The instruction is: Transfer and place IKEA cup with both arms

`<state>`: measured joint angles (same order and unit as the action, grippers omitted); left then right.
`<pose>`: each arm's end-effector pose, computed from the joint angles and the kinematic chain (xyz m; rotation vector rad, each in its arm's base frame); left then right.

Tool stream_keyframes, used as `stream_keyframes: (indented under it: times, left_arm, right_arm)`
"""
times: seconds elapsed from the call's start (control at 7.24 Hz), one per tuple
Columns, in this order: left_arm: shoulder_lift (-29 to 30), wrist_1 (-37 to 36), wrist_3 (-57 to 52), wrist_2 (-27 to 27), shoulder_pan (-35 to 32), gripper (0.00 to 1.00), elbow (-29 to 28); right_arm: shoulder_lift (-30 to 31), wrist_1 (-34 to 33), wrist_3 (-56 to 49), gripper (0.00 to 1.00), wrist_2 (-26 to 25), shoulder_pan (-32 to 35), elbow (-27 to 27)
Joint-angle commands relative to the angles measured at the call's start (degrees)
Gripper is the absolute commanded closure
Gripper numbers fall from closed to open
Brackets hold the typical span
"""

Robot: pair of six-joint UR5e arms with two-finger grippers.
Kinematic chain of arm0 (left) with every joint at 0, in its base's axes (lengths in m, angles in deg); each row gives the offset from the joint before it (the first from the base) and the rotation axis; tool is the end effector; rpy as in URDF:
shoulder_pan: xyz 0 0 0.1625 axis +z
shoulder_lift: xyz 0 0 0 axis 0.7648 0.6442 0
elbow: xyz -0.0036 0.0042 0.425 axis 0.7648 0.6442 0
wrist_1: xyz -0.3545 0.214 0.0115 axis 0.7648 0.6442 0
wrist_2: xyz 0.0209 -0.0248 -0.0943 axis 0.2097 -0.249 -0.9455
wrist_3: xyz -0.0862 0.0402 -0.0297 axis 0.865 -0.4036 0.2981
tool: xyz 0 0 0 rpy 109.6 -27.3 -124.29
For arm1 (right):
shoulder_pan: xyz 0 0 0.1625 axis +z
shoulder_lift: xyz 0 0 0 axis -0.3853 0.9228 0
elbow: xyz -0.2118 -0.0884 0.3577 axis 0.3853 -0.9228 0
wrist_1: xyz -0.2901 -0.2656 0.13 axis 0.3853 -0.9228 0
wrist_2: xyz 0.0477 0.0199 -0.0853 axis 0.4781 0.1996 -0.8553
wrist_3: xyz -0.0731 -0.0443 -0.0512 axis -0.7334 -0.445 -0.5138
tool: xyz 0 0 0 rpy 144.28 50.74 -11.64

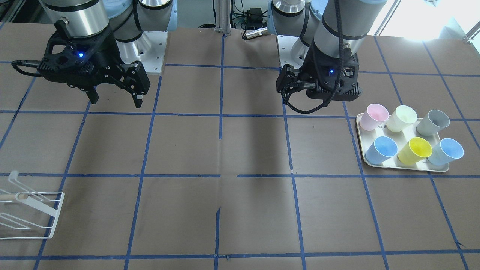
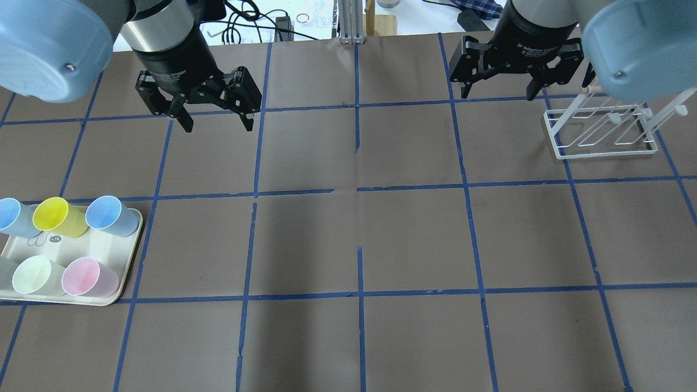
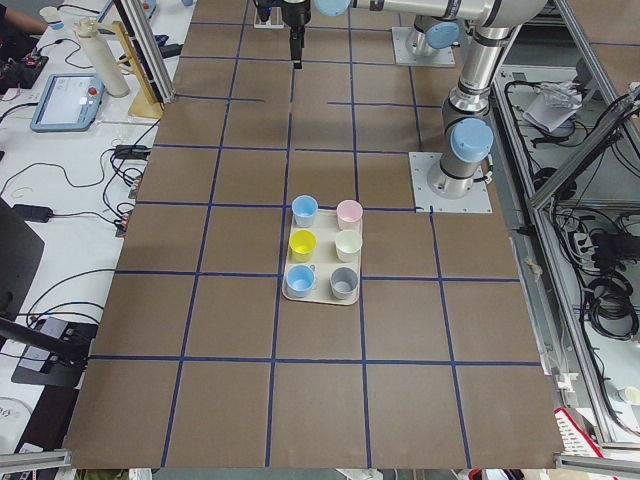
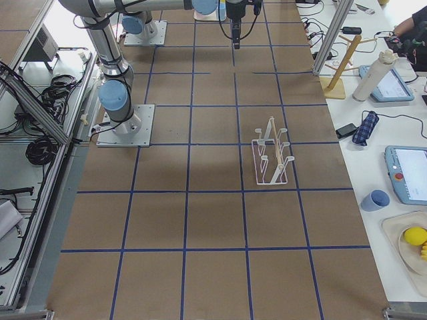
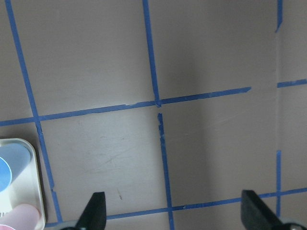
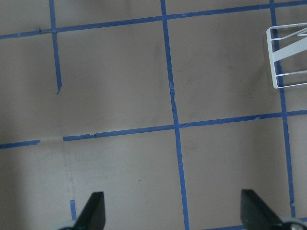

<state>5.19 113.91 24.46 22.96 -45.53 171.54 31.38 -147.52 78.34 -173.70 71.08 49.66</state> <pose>-0.1833 -0.5068 0.4947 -0.0491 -3.1307 -0.0463 0.1648 -0.5048 0.5100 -0.1569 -3.1276 0.2219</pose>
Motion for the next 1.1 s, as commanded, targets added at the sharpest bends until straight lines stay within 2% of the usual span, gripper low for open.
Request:
stream_keyframes:
  times: [0.0,0.97]
  left_arm:
    - [-0.49,-0.51,1.05,1.33,-0.38,0.0,-1.07]
    - [-0.31,-0.78,1.31,1.25,0.06,0.0,-1.43]
  right_arm:
    - [-0.02,0.11,0.07,0.0,0.01,-0.06,0.0]
    - [0.07,-0.06,0.25,0.0,0.01,-0.06,0.0]
